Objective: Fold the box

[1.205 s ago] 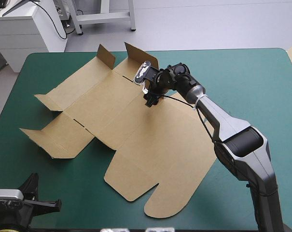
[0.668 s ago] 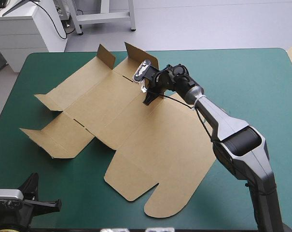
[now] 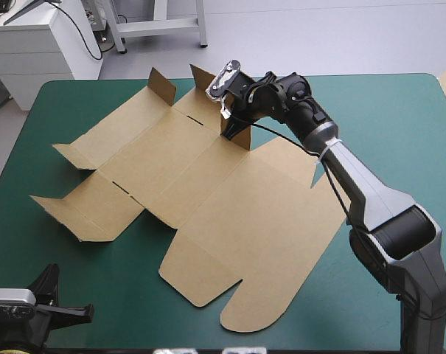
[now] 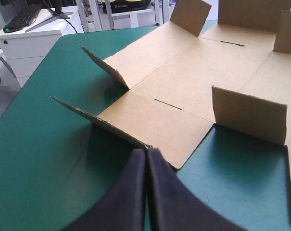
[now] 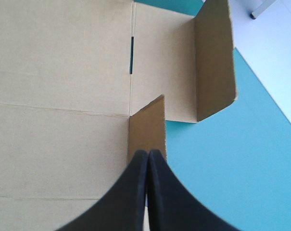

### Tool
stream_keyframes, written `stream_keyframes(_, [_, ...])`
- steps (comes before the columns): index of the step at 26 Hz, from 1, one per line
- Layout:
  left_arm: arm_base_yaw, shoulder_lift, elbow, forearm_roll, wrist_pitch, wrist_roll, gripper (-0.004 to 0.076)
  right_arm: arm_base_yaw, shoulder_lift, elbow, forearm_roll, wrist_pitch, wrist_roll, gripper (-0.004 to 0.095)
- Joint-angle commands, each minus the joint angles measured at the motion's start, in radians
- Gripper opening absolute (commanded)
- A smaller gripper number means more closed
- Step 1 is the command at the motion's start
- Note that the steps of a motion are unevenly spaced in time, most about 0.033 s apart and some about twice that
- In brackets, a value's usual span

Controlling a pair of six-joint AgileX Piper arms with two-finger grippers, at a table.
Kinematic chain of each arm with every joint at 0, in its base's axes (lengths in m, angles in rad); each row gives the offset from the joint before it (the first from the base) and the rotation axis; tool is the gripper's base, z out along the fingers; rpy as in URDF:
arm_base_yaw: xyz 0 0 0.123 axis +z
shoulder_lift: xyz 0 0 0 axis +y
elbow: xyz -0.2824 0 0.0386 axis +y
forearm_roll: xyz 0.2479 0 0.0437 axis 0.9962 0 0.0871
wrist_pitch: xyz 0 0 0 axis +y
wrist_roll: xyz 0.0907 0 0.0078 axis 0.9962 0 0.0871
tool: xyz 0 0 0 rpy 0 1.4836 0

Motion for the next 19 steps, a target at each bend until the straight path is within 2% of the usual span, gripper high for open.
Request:
stream_keyframes(1, [0.001, 0.001, -0.021, -0.011, -0.073, -0.005, -0.0008, -0.012, -0.084, -0.033, -0.007, -0.034, -0.002, -0.0021])
stream_keyframes(2, [0.001, 0.001, -0.021, -0.011, -0.073, -0.005, -0.0008, -0.026, -0.074, -0.033, -0.004, -0.02, -0.002, -0.0013])
stream_keyframes(5, [0.001, 0.001, -0.021, -0.011, -0.073, -0.005, -0.0008, -0.061, -0.051, -0.033, 0.028, 0.016, -0.005, 0.0148])
stream_keyframes(7, [0.001, 0.001, -0.021, -0.011, -0.073, -0.005, -0.0008, -0.083, -0.044, -0.033, 0.072, 0.012, -0.006, 0.0346])
stream_keyframes(8, [0.001, 0.001, -0.021, -0.011, -0.073, -0.005, -0.0008, -0.095, -0.043, -0.033, 0.1, -0.014, -0.014, 0.0581])
stream_keyframes(11, [0.001, 0.001, -0.021, -0.011, -0.073, -0.005, -0.0008, -0.102, -0.021, -0.033, 0.097, -0.055, -0.038, 0.0804])
stream_keyframes(14, [0.001, 0.001, -0.021, -0.011, -0.073, -0.005, -0.0008, -0.102, 0.014, -0.033, 0.102, -0.053, -0.102, 0.0815])
stream_keyframes(19, [0.001, 0.001, -0.021, -0.011, -0.073, -0.005, -0.0008, -0.102, 0.085, -0.033, 0.104, -0.053, -0.102, 0.0808])
